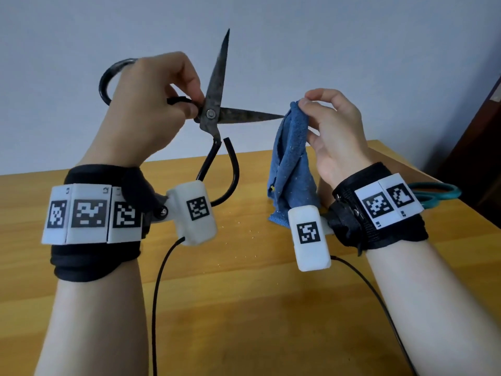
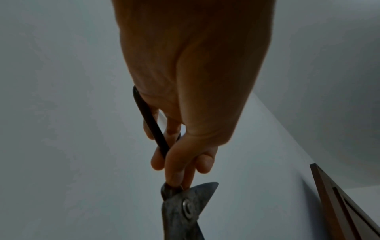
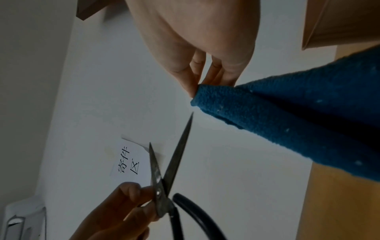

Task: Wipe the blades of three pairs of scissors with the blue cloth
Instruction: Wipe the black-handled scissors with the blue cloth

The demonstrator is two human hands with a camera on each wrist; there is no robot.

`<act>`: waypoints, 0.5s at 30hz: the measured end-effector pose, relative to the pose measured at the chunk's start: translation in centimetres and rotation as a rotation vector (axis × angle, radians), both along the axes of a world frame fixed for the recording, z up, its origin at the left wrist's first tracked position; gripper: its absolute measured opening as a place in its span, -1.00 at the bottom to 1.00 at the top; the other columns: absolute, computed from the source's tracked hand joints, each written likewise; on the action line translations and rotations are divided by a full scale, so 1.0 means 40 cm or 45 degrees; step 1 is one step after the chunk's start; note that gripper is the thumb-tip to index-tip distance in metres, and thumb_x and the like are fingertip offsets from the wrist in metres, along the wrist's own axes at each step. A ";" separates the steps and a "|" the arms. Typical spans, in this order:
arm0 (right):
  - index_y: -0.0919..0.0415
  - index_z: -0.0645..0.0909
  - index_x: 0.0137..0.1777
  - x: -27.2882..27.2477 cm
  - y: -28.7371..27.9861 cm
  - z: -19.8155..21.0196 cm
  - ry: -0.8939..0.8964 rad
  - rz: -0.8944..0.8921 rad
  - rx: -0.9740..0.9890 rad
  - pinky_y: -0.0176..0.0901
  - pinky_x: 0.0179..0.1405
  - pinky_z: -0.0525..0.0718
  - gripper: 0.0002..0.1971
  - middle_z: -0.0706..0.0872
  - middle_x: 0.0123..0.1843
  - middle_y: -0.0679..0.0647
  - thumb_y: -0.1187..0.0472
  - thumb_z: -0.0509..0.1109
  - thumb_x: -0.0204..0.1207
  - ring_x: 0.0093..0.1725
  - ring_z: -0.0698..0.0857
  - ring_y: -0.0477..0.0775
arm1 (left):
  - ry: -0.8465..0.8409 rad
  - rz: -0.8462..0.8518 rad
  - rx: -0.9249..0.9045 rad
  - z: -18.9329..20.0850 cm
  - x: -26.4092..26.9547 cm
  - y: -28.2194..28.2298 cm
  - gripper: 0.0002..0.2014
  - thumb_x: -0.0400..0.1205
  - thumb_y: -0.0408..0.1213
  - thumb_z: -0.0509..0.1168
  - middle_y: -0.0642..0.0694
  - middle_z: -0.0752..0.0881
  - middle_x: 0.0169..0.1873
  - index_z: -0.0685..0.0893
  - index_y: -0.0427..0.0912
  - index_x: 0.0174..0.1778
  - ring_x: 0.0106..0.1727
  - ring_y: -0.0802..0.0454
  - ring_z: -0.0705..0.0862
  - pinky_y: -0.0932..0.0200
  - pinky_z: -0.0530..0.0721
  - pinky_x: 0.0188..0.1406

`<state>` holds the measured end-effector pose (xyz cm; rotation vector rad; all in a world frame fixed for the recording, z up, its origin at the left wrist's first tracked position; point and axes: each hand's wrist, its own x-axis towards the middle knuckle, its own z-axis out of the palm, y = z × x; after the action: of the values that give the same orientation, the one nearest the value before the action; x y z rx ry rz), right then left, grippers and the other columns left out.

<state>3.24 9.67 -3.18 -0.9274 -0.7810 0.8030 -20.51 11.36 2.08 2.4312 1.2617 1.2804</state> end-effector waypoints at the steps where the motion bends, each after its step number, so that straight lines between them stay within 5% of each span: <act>1: 0.18 0.63 -0.08 0.000 -0.002 -0.002 -0.004 -0.003 -0.010 -0.16 -0.21 0.72 -0.87 0.70 -0.09 0.13 0.43 0.41 0.56 -0.18 0.70 0.05 | -0.029 0.005 0.019 0.006 -0.004 -0.006 -0.81 0.53 -0.58 0.37 0.06 0.80 -0.12 0.63 -0.19 -0.11 -0.27 0.30 0.68 0.59 0.49 -0.30; 6: 0.20 0.64 -0.12 -0.010 -0.007 -0.044 -0.162 0.038 -0.279 -0.15 -0.22 0.72 -0.87 0.70 -0.07 0.17 0.44 0.39 0.56 -0.19 0.73 0.05 | -0.141 0.001 0.056 0.011 0.003 -0.020 -0.81 0.52 -0.56 0.38 0.18 0.75 -0.17 0.65 -0.22 -0.05 -0.30 0.42 0.63 0.60 0.50 -0.24; 11: 0.19 0.69 -0.08 -0.025 -0.034 -0.070 -0.682 0.053 -0.567 -0.08 -0.02 0.67 -0.76 0.69 0.06 0.20 0.53 0.38 0.43 0.06 0.67 0.09 | -0.313 -0.050 -0.041 -0.002 0.046 -0.022 -0.79 0.49 -0.59 0.38 0.10 0.78 -0.17 0.65 -0.23 -0.07 -0.31 0.31 0.65 0.54 0.53 -0.26; 15: 0.22 0.74 -0.02 -0.027 -0.102 -0.028 -0.720 0.059 -0.514 -0.25 -0.30 0.54 -0.83 0.73 -0.05 0.08 0.38 0.32 0.58 -0.23 0.58 -0.07 | -0.434 -0.075 -0.139 -0.016 0.077 -0.040 -0.77 0.48 -0.60 0.42 -0.05 0.83 -0.12 0.65 -0.22 -0.08 -0.25 0.38 0.67 0.40 0.60 -0.22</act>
<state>2.16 5.59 -4.30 -1.5397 -1.1543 0.7589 -17.41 9.77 1.44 2.0495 1.1248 1.4868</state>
